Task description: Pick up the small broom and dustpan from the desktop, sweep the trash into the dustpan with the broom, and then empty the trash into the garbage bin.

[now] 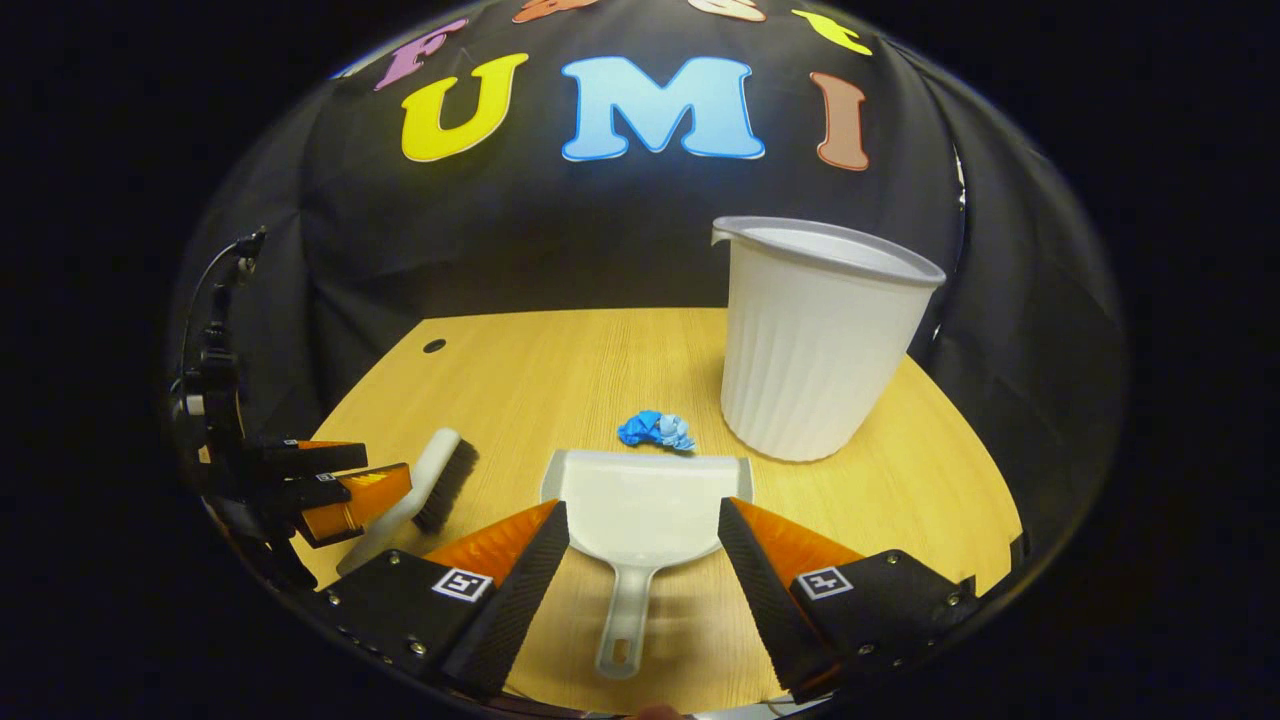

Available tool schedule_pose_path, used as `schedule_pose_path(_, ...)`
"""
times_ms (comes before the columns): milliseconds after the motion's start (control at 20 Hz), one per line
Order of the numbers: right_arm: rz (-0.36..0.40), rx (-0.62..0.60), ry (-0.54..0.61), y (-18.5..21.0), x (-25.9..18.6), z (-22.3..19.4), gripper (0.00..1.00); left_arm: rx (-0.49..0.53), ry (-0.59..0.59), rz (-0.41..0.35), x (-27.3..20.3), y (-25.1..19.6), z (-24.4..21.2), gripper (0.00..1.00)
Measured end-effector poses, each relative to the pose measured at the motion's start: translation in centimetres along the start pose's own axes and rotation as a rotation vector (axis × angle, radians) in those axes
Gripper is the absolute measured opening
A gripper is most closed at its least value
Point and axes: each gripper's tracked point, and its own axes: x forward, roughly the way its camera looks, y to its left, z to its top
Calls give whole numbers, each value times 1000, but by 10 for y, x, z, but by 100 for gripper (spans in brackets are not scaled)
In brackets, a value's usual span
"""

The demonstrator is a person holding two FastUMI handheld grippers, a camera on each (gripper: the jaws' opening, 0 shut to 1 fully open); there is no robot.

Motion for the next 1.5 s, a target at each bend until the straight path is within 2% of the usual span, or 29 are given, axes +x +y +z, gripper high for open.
schedule_pose_path(200,-9,31,86,3,8,-18,95,-8,111,-12,14,0,-13,97)
schedule_pose_path(400,-39,40,195,1,20,-44,95,-23,179,-6,28,4,-21,94)
schedule_pose_path(500,-43,39,242,4,24,-55,95,-30,214,-6,30,8,-30,96)
schedule_pose_path(600,-46,36,286,5,29,-66,95,-24,238,-7,34,9,-34,94)
schedule_pose_path(850,-51,29,407,4,44,-89,95,-7,280,-8,47,10,-40,95)
schedule_pose_path(1000,-50,23,438,5,53,-93,95,4,298,-9,53,12,-41,95)
schedule_pose_path(1100,-45,27,455,6,59,-94,95,8,309,-9,58,12,-41,92)
schedule_pose_path(1150,-50,27,462,6,63,-95,95,11,316,-10,59,11,-42,84)
schedule_pose_path(1250,-43,32,477,6,69,-97,84,16,320,-5,63,11,-41,81)
schedule_pose_path(1350,-39,34,487,6,71,-97,80,22,325,2,64,11,-40,81)
schedule_pose_path(1400,-46,35,493,3,73,-98,80,23,328,3,65,11,-39,72)
schedule_pose_path(1450,-43,36,499,4,72,-97,75,23,332,5,66,10,-40,64)
schedule_pose_path(1500,-38,33,501,4,73,-99,72,24,338,3,66,9,-40,62)
